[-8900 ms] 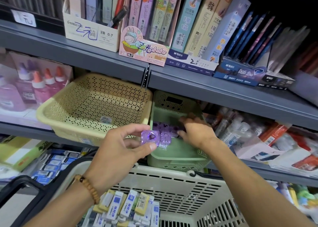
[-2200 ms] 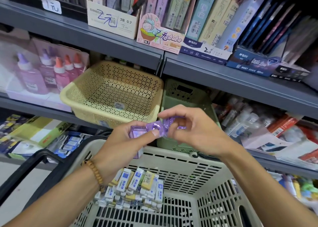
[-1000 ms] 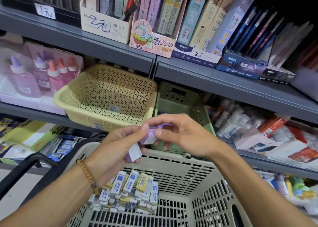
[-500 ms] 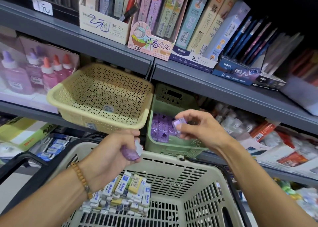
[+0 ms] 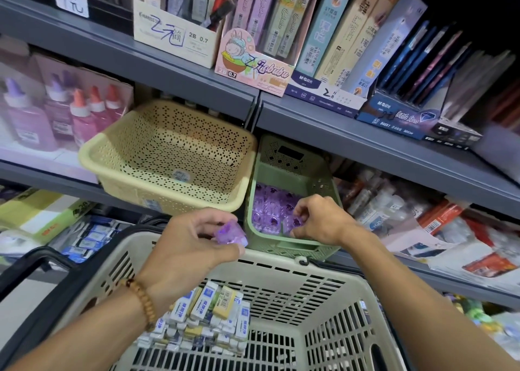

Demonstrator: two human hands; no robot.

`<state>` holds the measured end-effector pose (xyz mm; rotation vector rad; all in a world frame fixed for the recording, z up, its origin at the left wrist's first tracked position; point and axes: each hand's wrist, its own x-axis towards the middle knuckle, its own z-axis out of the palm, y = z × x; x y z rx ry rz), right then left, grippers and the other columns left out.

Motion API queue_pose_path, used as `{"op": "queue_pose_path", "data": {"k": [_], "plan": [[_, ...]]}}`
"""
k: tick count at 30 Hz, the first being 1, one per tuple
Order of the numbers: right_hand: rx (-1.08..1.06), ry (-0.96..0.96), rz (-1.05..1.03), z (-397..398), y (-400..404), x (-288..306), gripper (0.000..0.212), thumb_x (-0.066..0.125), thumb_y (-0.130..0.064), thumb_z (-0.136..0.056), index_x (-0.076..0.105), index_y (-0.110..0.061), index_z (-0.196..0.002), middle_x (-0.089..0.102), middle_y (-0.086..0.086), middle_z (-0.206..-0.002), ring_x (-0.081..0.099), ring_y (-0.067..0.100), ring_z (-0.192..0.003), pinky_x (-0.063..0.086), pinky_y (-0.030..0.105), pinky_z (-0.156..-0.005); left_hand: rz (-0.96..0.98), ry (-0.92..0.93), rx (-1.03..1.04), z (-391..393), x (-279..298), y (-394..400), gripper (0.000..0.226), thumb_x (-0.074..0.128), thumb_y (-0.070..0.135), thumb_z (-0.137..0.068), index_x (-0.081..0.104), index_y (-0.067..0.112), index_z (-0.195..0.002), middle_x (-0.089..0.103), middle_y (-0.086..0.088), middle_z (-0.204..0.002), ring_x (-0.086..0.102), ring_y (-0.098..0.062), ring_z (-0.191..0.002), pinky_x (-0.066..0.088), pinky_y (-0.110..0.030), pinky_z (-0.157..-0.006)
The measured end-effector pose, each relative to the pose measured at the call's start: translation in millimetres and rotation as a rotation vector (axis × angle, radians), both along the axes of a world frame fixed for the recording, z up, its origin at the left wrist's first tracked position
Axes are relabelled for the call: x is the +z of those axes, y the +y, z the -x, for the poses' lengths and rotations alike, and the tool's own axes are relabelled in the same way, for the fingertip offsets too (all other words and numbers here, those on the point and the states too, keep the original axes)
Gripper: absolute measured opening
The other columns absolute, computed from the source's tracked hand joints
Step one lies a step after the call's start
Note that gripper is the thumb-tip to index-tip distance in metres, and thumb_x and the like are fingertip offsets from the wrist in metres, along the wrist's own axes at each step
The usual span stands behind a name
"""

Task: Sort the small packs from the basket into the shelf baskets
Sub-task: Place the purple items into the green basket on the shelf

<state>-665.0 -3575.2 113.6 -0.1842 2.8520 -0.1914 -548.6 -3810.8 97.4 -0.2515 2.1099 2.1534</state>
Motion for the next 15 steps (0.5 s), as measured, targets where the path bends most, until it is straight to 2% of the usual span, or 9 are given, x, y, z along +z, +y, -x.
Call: {"op": "queue_pose_path", "data": {"k": [3,7,9,11,13,15], "plan": [[-0.010,0.002,0.045,3,-6,-8,0.035,0.086,-0.033,-0.071,0.059,-0.022,-0.090,0.064,0.001,-0.091,0.061,0.019,-0.083,0.047,0.027,-0.072,-0.021,0.030,-0.051,-2,0,2,0.039,0.084,0.001,-0.065,0.075,0.033,-0.084,0.070,0.003,-0.090,0.072,-0.019,-0.070,0.057,-0.024,-0.064],[-0.050,0.006,0.028,-1,-6,-6,0.035,0.084,-0.034,-0.074,0.061,-0.019,-0.093,0.064,0.001,-0.092,0.061,0.020,-0.088,0.050,0.029,-0.077,0.000,0.041,-0.083,0,0,4,0.036,0.086,0.002,-0.064,0.071,0.022,-0.090,0.071,0.006,-0.085,0.068,-0.012,-0.063,0.055,-0.024,-0.058],[-0.012,0.085,0.023,-8,-8,4,0.025,0.079,-0.032,-0.080,0.063,-0.020,-0.096,0.065,-0.002,-0.089,0.060,0.017,-0.088,0.049,0.030,-0.081,-0.007,0.033,-0.079,2,0,5,0.039,0.085,0.001,-0.064,0.068,0.018,-0.094,0.073,0.004,-0.084,0.069,-0.011,-0.067,0.053,-0.022,-0.057],[0.053,0.129,0.254,-22,-13,17,0.010,0.069,-0.017,-0.087,0.066,-0.024,-0.094,0.067,-0.006,-0.084,0.062,0.013,-0.081,0.049,0.025,-0.077,-0.040,0.024,-0.100,4,1,5,0.037,0.083,0.002,-0.068,0.068,0.019,-0.097,0.074,0.003,-0.086,0.069,-0.009,-0.072,0.052,-0.018,-0.057],[0.153,0.057,0.554,-42,-22,32,0.029,0.062,-0.002,-0.088,0.067,-0.027,-0.100,0.069,-0.003,-0.095,0.063,0.012,-0.079,0.051,0.020,-0.072,-0.084,0.018,-0.139,6,3,6,0.033,0.078,0.004,-0.075,0.068,0.020,-0.101,0.075,0.002,-0.092,0.069,-0.007,-0.077,0.052,-0.017,-0.058],[0.239,-0.063,0.714,-61,-31,45,0.043,0.064,0.002,-0.084,0.066,-0.031,-0.112,0.064,-0.002,-0.110,0.063,0.023,-0.079,0.055,0.028,-0.069,-0.135,0.005,-0.176,7,4,8,0.029,0.072,0.006,-0.081,0.069,0.020,-0.106,0.074,0.000,-0.098,0.067,-0.008,-0.077,0.053,-0.020,-0.061]]}}
